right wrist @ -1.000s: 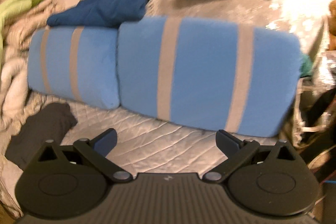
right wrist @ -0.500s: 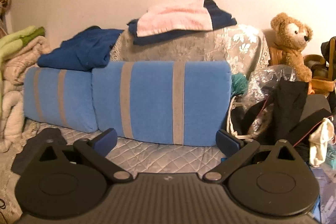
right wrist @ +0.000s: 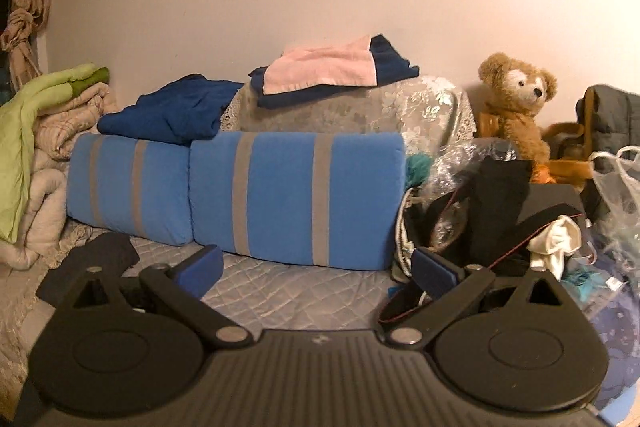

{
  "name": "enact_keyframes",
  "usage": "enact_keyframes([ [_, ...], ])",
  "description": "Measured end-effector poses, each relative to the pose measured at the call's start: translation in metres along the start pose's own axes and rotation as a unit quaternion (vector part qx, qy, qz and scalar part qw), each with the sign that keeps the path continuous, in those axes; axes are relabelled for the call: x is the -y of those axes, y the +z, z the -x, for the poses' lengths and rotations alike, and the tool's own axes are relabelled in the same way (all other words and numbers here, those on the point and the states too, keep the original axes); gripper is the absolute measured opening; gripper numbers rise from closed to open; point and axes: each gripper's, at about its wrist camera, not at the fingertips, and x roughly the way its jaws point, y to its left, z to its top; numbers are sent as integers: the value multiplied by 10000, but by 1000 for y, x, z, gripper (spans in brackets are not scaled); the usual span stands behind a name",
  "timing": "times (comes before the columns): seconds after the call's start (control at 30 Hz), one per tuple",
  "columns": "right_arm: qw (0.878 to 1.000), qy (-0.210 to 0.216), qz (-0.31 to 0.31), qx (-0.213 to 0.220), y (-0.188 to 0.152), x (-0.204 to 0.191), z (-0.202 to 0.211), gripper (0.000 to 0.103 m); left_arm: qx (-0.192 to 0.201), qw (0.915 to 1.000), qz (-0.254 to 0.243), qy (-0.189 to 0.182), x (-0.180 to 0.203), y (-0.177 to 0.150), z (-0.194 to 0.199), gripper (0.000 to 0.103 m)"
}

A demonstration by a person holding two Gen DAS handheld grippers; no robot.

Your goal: Fold clothes

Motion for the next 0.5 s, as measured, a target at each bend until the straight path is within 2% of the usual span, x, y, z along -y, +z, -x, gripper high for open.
enact_keyframes([
  [0.27,9996,-181,204,26,-47,23,48,103,145,9996,146,-210,1,-24,32,84],
  [0.5,9989,-347,308,-94,-94,27,65,103,81,9994,51,-344,13,-55,39,84],
])
